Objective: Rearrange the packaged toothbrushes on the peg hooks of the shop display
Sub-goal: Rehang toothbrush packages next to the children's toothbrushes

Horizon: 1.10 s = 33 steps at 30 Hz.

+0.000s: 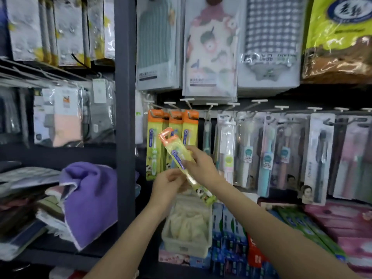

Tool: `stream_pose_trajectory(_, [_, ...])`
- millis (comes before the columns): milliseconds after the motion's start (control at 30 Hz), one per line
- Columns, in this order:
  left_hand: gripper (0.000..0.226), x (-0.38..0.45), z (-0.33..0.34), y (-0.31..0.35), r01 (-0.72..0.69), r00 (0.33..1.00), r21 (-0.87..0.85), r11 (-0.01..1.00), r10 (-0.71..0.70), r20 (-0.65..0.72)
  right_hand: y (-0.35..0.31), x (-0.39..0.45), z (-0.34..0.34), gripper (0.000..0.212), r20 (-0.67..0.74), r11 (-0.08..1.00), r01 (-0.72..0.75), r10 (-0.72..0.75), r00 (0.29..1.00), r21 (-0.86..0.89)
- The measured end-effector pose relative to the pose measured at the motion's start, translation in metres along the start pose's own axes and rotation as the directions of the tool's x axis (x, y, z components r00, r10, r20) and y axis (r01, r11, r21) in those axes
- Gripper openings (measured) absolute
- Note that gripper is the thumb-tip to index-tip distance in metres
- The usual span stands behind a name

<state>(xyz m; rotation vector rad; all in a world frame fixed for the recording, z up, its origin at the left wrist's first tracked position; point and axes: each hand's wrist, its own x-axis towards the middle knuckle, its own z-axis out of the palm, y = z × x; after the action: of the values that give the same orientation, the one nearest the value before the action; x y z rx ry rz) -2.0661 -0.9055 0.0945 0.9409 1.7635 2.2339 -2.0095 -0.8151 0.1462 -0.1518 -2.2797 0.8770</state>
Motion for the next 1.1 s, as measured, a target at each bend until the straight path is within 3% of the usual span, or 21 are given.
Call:
stream_pose_trajectory(200, [0.022,0.022,-0.035,-0.008,0.07,0.986,0.113,0.991,-0.051,-0.16,-0.032,0.065,0.021,0.048,0.084,0.986,0.062,-0.049,0.995,-0.157])
stream_pose_trajectory(333, [0.025,0.024,-0.049,-0.005,0.061,0.985,0.207,0.976,-0.025,-0.17,-0.037,0.077,0.034,0.041,-0.092,0.993,-0.064,0.073,0.993,0.096])
stream_pose_trajectory(467, [0.028,0.028,-0.049,-0.002,0.028,0.984,0.261,0.965,0.019,-0.178,-0.03,0.064,0.04,0.045,-0.098,0.989,-0.098,0.11,0.989,0.113])
stream_pose_trajectory(567, [0.024,0.033,-0.044,0.0,-0.042,0.976,0.319,0.947,0.107,-0.188,-0.013,0.049,0.036,0.035,-0.153,0.987,-0.096,0.115,0.982,0.127])
stream_pose_trajectory(733, [0.029,0.031,-0.019,-0.002,-0.255,0.929,0.591,0.765,0.363,-0.069,0.043,0.021,0.026,0.022,-0.43,0.975,-0.194,0.223,0.875,0.11])
stream_pose_trajectory(833, [0.038,0.032,-0.004,-0.011,-0.324,0.906,0.68,0.658,0.423,0.023,0.057,0.028,0.023,0.035,-0.419,0.961,-0.272,0.268,0.868,0.05])
stream_pose_trajectory(933, [0.045,0.033,0.008,-0.02,-0.288,0.938,0.717,0.635,0.339,0.077,0.059,0.035,0.022,0.042,-0.383,0.954,-0.297,0.284,0.879,0.027])
stream_pose_trajectory(1000, [0.049,0.034,0.011,-0.025,-0.251,0.954,0.743,0.62,0.287,0.084,0.056,0.026,0.02,0.044,-0.353,0.971,-0.238,0.216,0.91,-0.021])
stream_pose_trajectory(1100, [0.05,0.034,0.012,-0.028,-0.271,0.949,0.711,0.649,0.303,0.086,0.047,-0.007,0.005,0.046,-0.368,0.984,0.054,-0.114,0.923,-0.171])
